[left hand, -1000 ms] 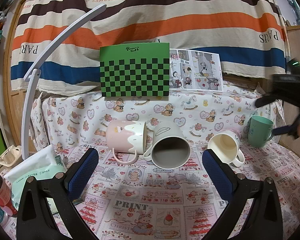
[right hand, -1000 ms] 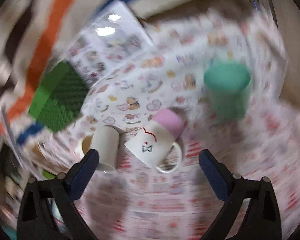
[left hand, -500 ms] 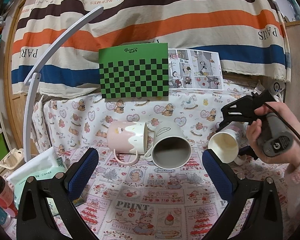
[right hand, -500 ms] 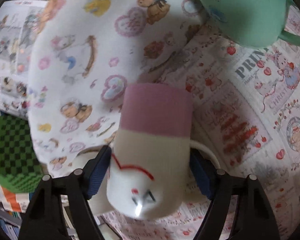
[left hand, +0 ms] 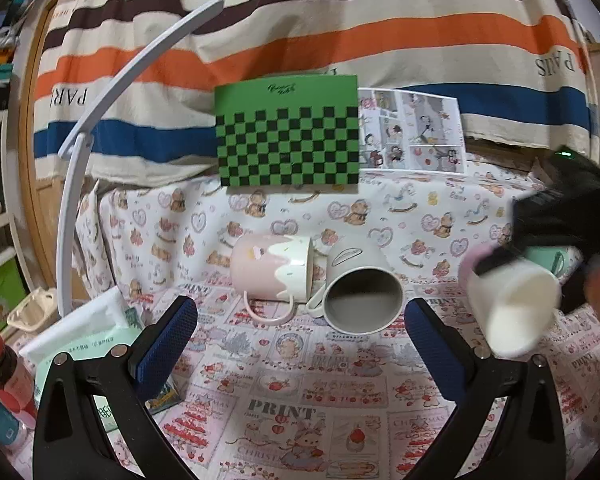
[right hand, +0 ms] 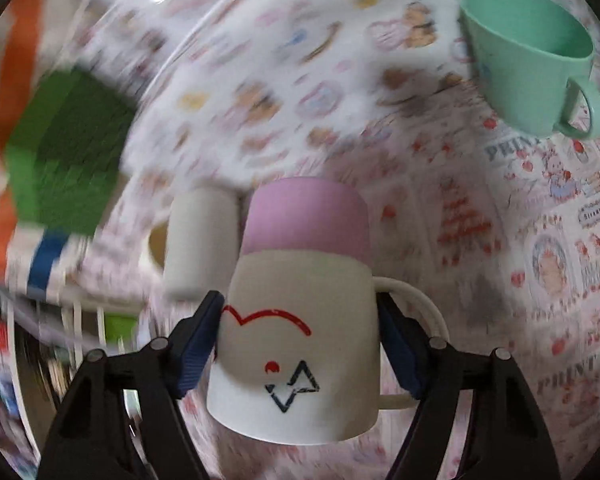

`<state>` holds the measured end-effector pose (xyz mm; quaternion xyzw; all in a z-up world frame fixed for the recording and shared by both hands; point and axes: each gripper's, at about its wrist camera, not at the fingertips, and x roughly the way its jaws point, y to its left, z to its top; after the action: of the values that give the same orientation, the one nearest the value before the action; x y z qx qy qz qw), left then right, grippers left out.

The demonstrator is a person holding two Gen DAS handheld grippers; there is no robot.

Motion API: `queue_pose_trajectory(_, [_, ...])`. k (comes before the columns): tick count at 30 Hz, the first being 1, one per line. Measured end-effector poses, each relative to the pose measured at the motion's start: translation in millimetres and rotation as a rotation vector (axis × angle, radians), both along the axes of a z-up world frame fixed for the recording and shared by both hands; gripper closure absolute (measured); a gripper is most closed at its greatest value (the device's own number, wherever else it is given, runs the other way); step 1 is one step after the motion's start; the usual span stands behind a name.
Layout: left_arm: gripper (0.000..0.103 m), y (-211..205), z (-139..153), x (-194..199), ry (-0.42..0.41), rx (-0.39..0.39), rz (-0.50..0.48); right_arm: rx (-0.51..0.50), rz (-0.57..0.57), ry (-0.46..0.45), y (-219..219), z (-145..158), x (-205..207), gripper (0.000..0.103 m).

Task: Flip cup upside down
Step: 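Lift the mug with the right gripper toward the left gripper, then lower the mug onto the cloth and open the right gripper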

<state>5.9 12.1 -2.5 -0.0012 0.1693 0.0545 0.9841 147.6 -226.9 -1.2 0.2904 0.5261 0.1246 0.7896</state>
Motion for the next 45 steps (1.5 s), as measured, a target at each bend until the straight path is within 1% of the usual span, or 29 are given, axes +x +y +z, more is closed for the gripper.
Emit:
queue_pose_trajectory(2, [0.0, 3.0, -0.8, 1.6, 0.009, -0.013, 0.008, -0.003, 0.05, -0.01, 4.5, -7.4, -20.8, 0.029])
queue_pose_trajectory(3, [0.0, 4.3, -1.1, 1.8, 0.011, -0.019, 0.009, -0.002, 0.064, -0.017, -0.9, -10.0, -26.5, 0.029])
queue_pose_trajectory(6, [0.0, 6.7, -1.3, 1.5, 0.011, -0.031, 0.014, -0.019, 0.104, -0.025, 8.7, -22.2, -43.6, 0.029])
queue_pose_trajectory(9, [0.0, 7.0, -1.6, 1.0, 0.011, -0.028, 0.013, -0.015, 0.142, -0.011, 14.7, -32.7, -46.8, 0.029])
queue_pose_trajectory(11, [0.0, 6.7, -1.5, 0.9, 0.011, -0.025, 0.01, -0.029, 0.161, -0.013, 23.5, -49.3, -41.7, 0.029])
queue_pose_trajectory(14, [0.0, 6.2, -1.5, 0.8, 0.01, -0.023, 0.008, -0.043, 0.18, -0.012, 33.6, -56.1, -38.3, 0.029])
queue_pose_trajectory(16, [0.0, 6.0, -1.4, 0.9, 0.011, -0.023, 0.008, -0.06, 0.189, 0.0, 29.3, -61.5, -42.5, 0.029])
queue_pose_trajectory(19, [0.0, 6.0, -1.3, 0.6, 0.009, -0.021, 0.007, -0.062, 0.192, -0.015, 27.6, -60.7, -45.2, 0.029])
queue_pose_trajectory(21, [0.0, 3.8, -0.4, 0.7, 0.009, -0.018, 0.006, -0.054, 0.214, -0.038, 27.1, -55.8, -47.5, 0.022])
queue_pose_trajectory(24, [0.0, 2.3, 0.2, 0.2, 0.006, -0.014, 0.004, -0.096, 0.239, -0.098, 26.8, -45.6, -54.9, 0.016])
queue_pose_trajectory(26, [0.0, 1.5, 0.5, 0.3, 0.005, -0.012, 0.002, -0.134, 0.247, -0.126, 22.5, -40.2, -59.9, 0.016])
queue_pose_trajectory(29, [0.0, 0.6, 0.5, 0.1, 0.003, -0.01, 0.001, -0.152, 0.252, -0.158, 7.6, -34.2, -66.6, 0.016])
queue_pose_trajectory(33, [0.0, 0.2, 0.5, 0.6, 0.004, -0.012, -0.003, -0.165, 0.269, -0.25, -12.3, -26.6, -73.2, 0.014])
queue_pose_trajectory(35, [0.0, -0.1, 0.5, 0.2, 0.0, -0.014, -0.002, -0.204, 0.272, -0.329, -21.5, -21.9, -78.2, 0.014])
queue_pose_trajectory(37, [0.0, -0.9, 0.6, -0.1, -0.003, -0.014, -0.002, -0.284, 0.261, -0.44, -29.2, -16.8, -86.3, 0.014])
queue_pose_trajectory(39, [0.0, -0.9, 0.5, -0.5, -0.003, -0.012, -0.002, -0.387, 0.239, -0.556, -33.9, -12.9, -95.9, 0.014])
queue_pose_trajectory(41, [0.0, -1.4, 0.5, -0.5, -0.004, -0.01, -0.003, -0.483, 0.226, -0.645, -35.7, -11.7, -102.9, 0.014])
queue_pose_trajectory(43, [0.0, -1.5, 0.5, -1.1, -0.004, -0.01, -0.003, -0.539, 0.217, -0.7, -38.7, -12.5, -105.1, 0.013])
queue_pose_trajectory(45, [0.0, -1.6, 0.5, -1.0, -0.004, -0.01, -0.003, -0.546, 0.211, -0.727, -42.3, -14.8, -105.0, 0.012])
